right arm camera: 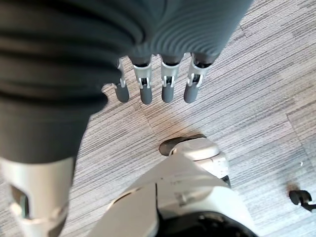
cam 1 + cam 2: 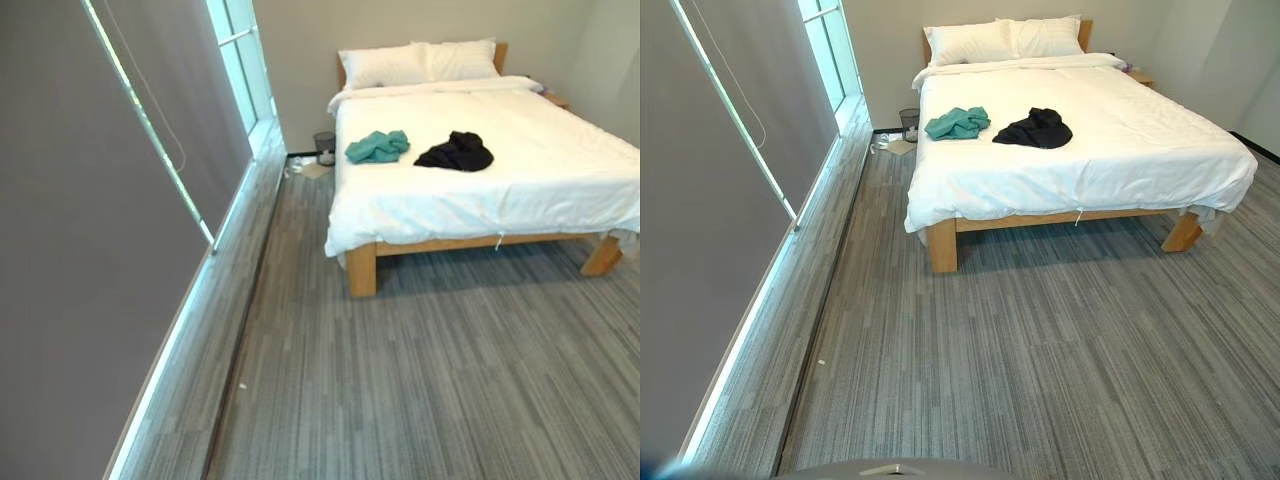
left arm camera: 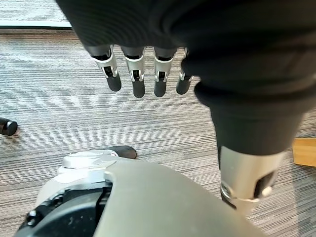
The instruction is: Pick up bed clothes into laundry basket.
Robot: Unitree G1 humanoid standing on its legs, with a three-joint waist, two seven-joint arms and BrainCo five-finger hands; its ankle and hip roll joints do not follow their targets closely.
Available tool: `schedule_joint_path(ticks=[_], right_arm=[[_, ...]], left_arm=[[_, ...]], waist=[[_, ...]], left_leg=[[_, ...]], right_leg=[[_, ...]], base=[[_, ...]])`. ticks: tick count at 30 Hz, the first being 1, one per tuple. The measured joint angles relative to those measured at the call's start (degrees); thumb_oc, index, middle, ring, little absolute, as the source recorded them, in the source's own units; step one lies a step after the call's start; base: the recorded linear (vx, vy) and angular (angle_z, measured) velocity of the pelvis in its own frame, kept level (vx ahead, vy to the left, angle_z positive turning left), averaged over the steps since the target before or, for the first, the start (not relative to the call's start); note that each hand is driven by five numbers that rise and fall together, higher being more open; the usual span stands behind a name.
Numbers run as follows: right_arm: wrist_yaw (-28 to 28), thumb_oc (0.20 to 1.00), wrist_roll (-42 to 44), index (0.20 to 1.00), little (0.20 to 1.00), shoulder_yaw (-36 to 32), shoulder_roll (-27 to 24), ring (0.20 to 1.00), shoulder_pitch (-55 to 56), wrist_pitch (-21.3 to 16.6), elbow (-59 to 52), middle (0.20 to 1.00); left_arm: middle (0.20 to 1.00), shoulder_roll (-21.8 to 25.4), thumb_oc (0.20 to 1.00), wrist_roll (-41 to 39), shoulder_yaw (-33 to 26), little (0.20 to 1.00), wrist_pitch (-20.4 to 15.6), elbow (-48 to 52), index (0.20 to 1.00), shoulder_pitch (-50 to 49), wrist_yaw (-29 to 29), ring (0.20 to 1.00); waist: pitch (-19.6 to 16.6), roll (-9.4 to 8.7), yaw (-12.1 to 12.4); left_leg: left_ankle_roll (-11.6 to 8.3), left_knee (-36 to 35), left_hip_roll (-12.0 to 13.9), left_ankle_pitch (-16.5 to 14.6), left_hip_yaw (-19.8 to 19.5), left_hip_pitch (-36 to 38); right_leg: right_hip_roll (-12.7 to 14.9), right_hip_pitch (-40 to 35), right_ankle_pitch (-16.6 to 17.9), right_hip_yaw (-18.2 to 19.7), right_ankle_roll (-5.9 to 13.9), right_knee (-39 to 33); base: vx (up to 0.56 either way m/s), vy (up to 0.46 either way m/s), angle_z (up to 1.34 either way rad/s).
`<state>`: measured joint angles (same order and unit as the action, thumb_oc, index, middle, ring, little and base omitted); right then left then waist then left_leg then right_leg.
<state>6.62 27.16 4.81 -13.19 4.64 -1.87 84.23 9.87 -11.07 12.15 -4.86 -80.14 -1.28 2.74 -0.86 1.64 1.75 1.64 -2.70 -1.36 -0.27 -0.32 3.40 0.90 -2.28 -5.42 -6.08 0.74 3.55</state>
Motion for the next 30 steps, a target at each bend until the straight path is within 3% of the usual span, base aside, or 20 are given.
schedule_joint_path(ticks=[12, 17, 19, 20, 22, 23, 24, 30], right_arm=[[0.12, 1.0, 0.87, 1.0, 1.0, -3.05, -1.83, 1.0, -2.25, 0.34, -0.14, 1.0], [0.48, 1.0, 4.82, 1.0, 1.0, -1.95, -3.91, 1.0, -6.68, 0.16, -5.83, 1.0], [-0.11, 1.0, 5.31, 1.0, 1.0, -0.3, -5.31, 1.0, -7.81, 0.98, -15.94, 1.0], [-0.26, 1.0, 5.66, 1.0, 1.0, 0.27, -6.34, 1.0, -6.16, 0.77, -28.79, 1.0], [-0.56, 1.0, 6.89, 1.0, 1.0, -0.53, -6.32, 1.0, -4.73, 0.13, -39.56, 1.0], [-1.65, 1.0, 6.92, 1.0, 1.0, -1.19, -6.96, 1.0, 1.39, -0.18, -60.36, 1.0], [-1.4, 1.0, 6.88, 1.0, 1.0, -1.42, -7.0, 1.0, 2.47, -1.93, -64.44, 1.0], [-4.79, 1.0, 6.16, 1.0, 1.0, -4.32, -5.42, 1.0, 5.11, -2.48, -69.7, 1.0]], left_arm=[[1.0, -0.12, 1.0, 0.32, 1.6, 1.0, 0.03, 0.61, 1.0, 2.22, -0.04, 1.0], [1.0, 0.12, 1.0, -2.0, 2.78, 1.0, 0.33, 1.96, 1.0, 6.93, 0.19, 1.0], [1.0, 1.3, 1.0, -3.12, 3.96, 1.0, 0.85, 8.92, 1.0, 9.37, -0.37, 1.0], [1.0, 2.99, 1.0, -5.22, 3.99, 1.0, 1.12, 18.37, 1.0, 9.46, -1.02, 1.0], [1.0, 4.56, 1.0, -6.89, 3.62, 1.0, 0.5, 27.1, 1.0, 9.34, -1.87, 1.0], [1.0, 7.74, 1.0, -7.15, 2.13, 1.0, 1.44, 47.89, 1.0, 4.53, -2.69, 1.0], [1.0, 8.61, 1.0, -8.25, 1.53, 1.0, -0.19, 52.72, 1.0, 3.6, -2.6, 1.0], [1.0, 8.59, 1.0, -11.42, -1.19, 1.0, 0.34, 64.22, 1.0, -1.3, -3.64, 1.0]], waist=[[0.89, 0.58, -0.2], [0.68, 0.61, -1.46], [0.44, 0.84, -1.68], [0.54, 0.85, -1.76], [0.55, 0.66, -1.75], [0.61, 0.59, -1.72], [0.69, 0.3, -1.73], [1.0, 1.03, -1.82]], left_leg=[[-0.12, -0.68, -0.06, -0.08, 0.17, 1.79], [-0.11, -0.98, 0.23, -0.07, 1.49, 2.26], [-0.07, -0.98, 0.27, -0.05, 1.92, 2.44], [0.02, -1.08, 0.39, 0.02, 2.21, 2.44], [-0.06, -1.22, 0.52, 0.2, 2.34, 2.78], [-0.12, -1.86, 0.54, 0.22, 2.53, 2.71], [-0.19, -2.31, 0.57, 0.4, 2.49, 3.07], [-0.35, -2.53, 0.23, 0.28, 2.65, 3.49]], right_leg=[[-0.02, -1.98, 0.23, 0.16, 0.15, -1.52], [-0.33, -1.81, 0.36, 1.49, 0.4, -1.5], [-0.48, -1.79, 0.83, 1.98, 0.12, -1.49], [-0.62, -1.83, 1.18, 2.18, 0.24, -1.77], [-0.72, -2.47, 1.46, 2.17, 0.22, -2.4], [-0.85, -2.44, 1.96, 2.33, 0.38, -3.07], [-0.91, -3.09, 2.29, 2.32, 0.64, -3.83], [-0.61, -4.05, 3.06, 2.55, 0.78, -5.65]], base=[[0.01, 0.002, -0.01], [0.0, -0.021, -0.15], [-0.04, -0.025, -0.11], [-0.06, -0.013, -0.1], [-0.05, -0.008, -0.05], [0.0, 0.0, 0.0], [0.03, -0.001, -0.03], [0.01, 0.0, 0.0]])
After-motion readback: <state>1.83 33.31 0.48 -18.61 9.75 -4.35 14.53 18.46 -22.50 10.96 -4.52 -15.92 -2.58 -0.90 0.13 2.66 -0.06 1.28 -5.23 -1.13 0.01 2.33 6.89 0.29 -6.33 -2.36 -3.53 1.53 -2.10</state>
